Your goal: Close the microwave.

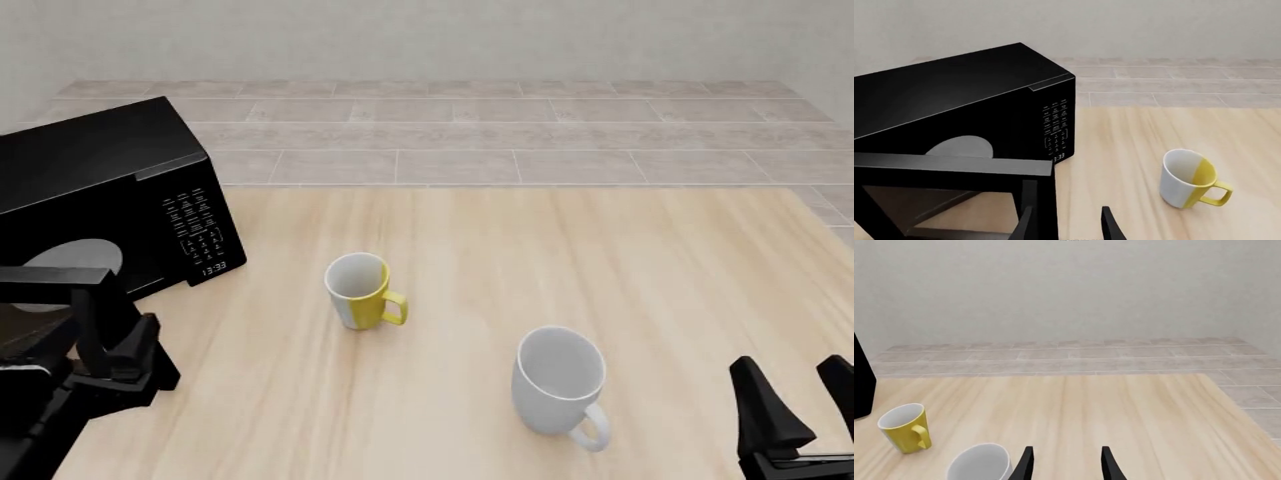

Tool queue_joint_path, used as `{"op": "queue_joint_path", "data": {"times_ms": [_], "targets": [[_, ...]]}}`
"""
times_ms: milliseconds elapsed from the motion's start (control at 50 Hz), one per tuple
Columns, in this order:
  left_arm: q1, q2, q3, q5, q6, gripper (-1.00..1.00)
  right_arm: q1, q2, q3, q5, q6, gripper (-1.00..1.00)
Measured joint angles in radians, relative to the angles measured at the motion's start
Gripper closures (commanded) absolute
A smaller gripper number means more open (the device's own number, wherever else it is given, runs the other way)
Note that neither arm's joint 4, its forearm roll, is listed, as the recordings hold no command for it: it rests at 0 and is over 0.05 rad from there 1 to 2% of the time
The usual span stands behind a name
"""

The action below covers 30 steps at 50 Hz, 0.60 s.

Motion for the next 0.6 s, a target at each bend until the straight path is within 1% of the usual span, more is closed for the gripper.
{"op": "queue_joint_path", "data": {"times_ms": [100, 240, 460, 600], "targets": [[0.031, 0.053, -0.009, -0.032, 0.024, -1.00, 0.001, -0.003, 0.000, -0.001, 0.004, -1.00], [0.053, 0.099, -0.023, -0.058, 0.036, -1.00, 0.004, -0.007, 0.000, -0.005, 0.013, -1.00], [0.052, 0.212, -0.062, -0.121, 0.062, -1.00, 0.007, -0.009, 0.000, -0.011, 0.028, -1.00], [0.044, 0.237, -0.088, -0.103, 0.074, -1.00, 0.010, -0.009, 0.000, -0.016, 0.029, -1.00]]}}
